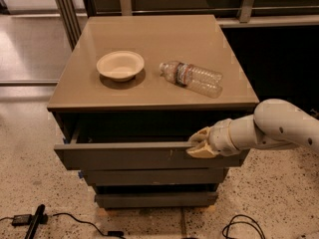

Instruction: Open top drawer

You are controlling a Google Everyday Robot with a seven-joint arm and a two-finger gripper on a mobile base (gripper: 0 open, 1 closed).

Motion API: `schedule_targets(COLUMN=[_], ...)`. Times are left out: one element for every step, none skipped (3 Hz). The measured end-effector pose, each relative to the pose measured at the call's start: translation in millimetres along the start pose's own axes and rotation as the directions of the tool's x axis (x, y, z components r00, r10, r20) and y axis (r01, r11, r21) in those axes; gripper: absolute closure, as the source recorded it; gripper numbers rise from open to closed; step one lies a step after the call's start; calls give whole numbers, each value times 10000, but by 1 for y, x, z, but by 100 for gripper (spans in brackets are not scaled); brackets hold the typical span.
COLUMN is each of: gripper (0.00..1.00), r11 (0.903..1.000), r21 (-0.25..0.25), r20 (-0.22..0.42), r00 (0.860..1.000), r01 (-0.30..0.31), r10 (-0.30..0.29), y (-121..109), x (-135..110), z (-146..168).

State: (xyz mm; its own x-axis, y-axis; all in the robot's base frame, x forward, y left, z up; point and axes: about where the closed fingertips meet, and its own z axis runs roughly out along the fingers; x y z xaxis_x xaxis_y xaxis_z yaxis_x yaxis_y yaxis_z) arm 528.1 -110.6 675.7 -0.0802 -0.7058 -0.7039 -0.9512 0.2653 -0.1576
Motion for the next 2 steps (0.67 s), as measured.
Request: schedule_targets(gripper=[85,54], r11=[10000,10000], r21=[-1,-2], r20=[0,0], r00=[10000,10000], r01=[1,1], r10=[-1,-1], y=[0,0], x=[0,0], z=[0,0])
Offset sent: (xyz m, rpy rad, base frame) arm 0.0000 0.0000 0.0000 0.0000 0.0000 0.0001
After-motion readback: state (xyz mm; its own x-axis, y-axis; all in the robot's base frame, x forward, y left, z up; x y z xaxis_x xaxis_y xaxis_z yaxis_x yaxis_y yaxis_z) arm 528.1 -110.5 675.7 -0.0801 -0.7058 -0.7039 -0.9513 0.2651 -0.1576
